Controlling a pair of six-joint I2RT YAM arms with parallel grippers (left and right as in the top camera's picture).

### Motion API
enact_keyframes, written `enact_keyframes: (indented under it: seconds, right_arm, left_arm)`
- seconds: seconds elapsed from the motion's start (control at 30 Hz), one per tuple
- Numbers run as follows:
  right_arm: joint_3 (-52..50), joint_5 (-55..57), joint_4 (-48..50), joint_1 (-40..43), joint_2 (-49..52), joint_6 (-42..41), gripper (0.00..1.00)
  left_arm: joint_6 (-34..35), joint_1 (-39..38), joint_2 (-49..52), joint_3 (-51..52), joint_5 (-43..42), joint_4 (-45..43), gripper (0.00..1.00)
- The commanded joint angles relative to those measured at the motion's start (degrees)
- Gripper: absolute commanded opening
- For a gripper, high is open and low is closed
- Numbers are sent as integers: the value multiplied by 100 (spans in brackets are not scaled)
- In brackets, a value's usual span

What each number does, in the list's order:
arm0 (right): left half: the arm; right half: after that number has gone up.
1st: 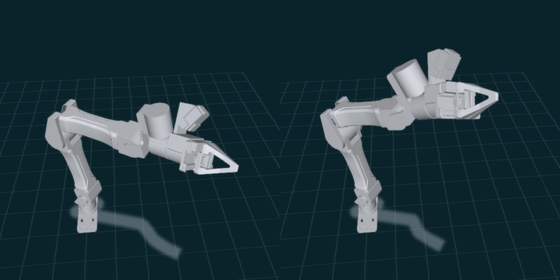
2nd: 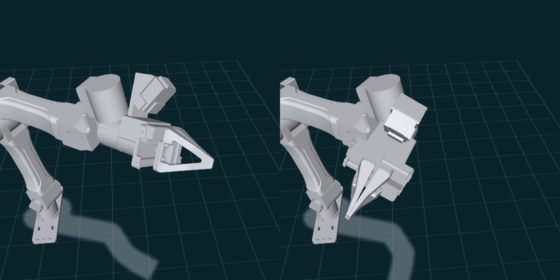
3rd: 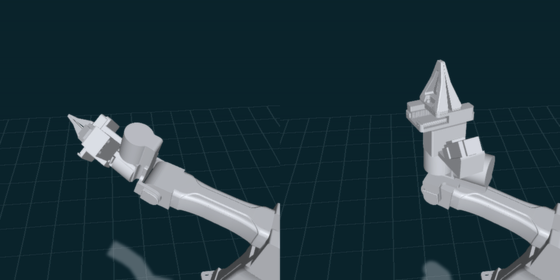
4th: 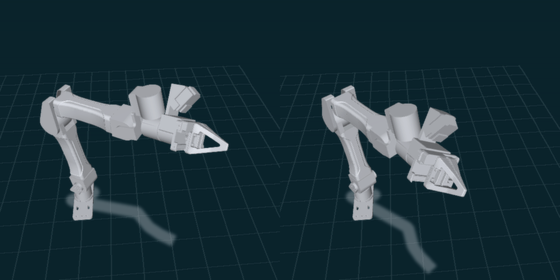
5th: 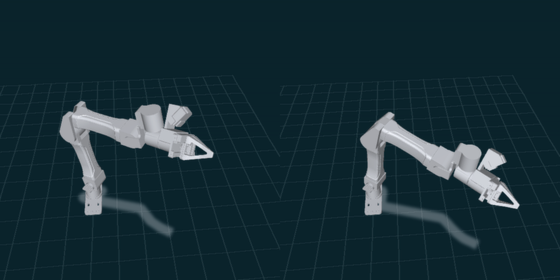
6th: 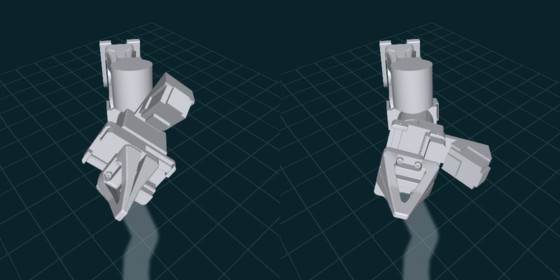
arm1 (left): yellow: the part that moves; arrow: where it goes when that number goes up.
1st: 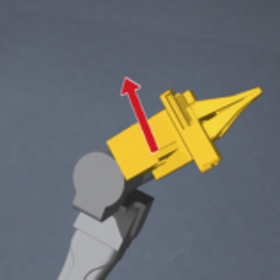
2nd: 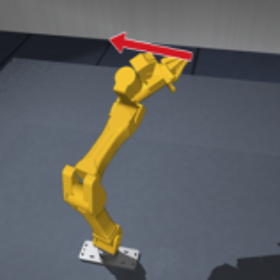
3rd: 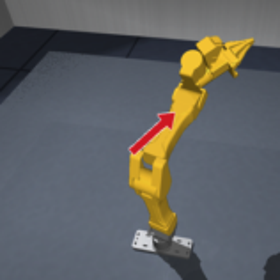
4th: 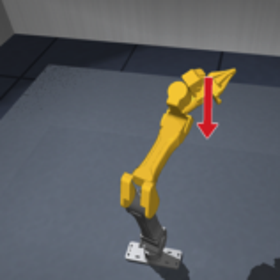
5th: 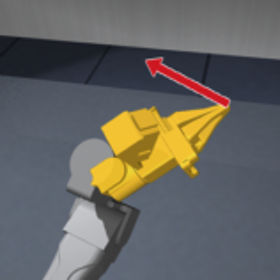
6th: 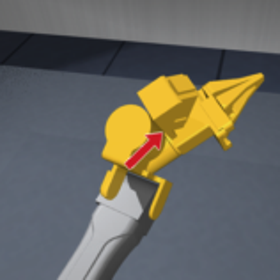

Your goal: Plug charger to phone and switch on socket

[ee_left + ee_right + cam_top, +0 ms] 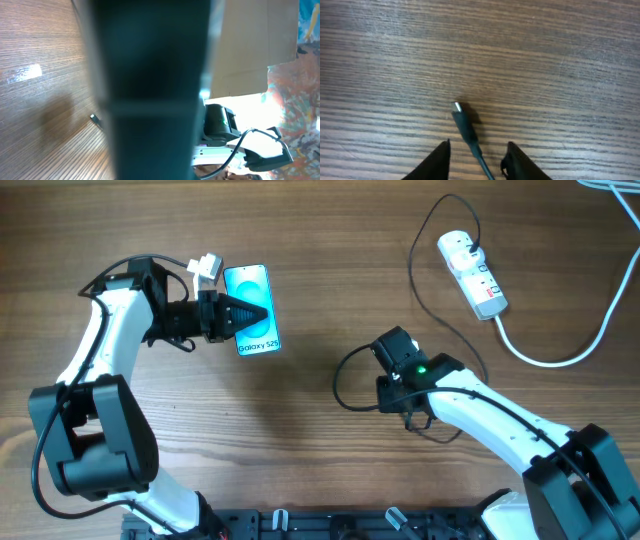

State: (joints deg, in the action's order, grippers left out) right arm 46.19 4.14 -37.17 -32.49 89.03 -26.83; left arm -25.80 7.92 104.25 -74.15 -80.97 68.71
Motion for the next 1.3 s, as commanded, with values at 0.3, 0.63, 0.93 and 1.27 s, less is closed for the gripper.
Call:
enact_keyframes:
  seconds: [0.3, 0.63, 0.93, 1.27]
  right_arm:
    - [-170, -332, 452, -55, 772, 601, 29]
    - [-170, -308, 177, -55, 901, 901, 18]
    - [-170, -308, -9, -55, 901, 1034, 15]
    - [-13, -2072, 238, 7, 861, 1486, 4]
  left_arm:
    - [-72, -4, -85, -11, -144, -17, 4]
    - [-70, -4, -85, -11, -144, -20, 4]
    - [-70, -4, -85, -11, -144, -20, 4]
    - [-74, 33, -85, -11, -437, -24, 4]
